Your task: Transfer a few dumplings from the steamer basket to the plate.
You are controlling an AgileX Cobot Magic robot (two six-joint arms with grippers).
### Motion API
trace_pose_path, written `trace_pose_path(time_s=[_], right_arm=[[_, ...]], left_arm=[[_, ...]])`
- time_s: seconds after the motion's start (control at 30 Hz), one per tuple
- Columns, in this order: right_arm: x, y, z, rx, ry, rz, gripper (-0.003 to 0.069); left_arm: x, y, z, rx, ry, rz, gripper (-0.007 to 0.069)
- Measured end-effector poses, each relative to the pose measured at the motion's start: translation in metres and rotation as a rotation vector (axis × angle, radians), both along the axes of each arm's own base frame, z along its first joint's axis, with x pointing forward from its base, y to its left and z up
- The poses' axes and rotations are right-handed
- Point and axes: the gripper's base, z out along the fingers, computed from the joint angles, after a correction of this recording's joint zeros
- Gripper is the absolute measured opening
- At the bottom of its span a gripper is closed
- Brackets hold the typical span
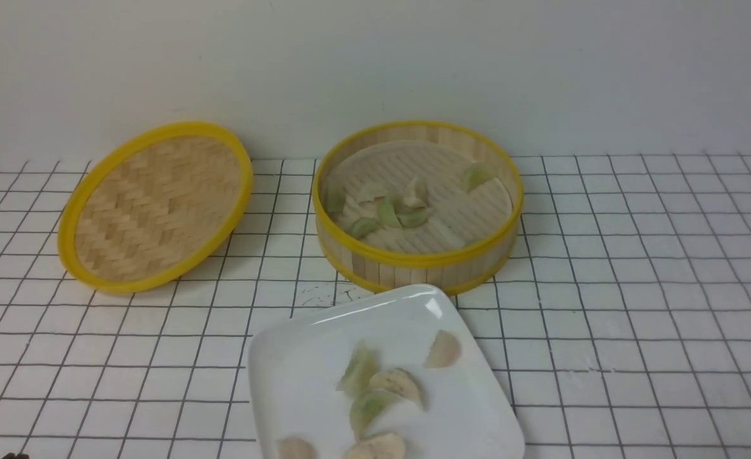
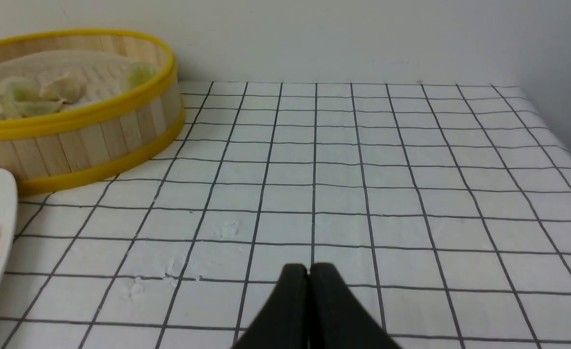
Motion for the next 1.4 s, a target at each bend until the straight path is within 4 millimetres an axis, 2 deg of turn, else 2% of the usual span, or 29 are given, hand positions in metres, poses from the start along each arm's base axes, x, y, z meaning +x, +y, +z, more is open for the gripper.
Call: trace_pose_path(time_s=[1.4], right_arm=[[0.0000, 0.0000, -0.0003, -0.025, 0.001, 0.006, -0.0010]], left_arm=[[0.0000, 0.0000, 0.0000, 0.000, 0.000, 0.000, -0.0006]])
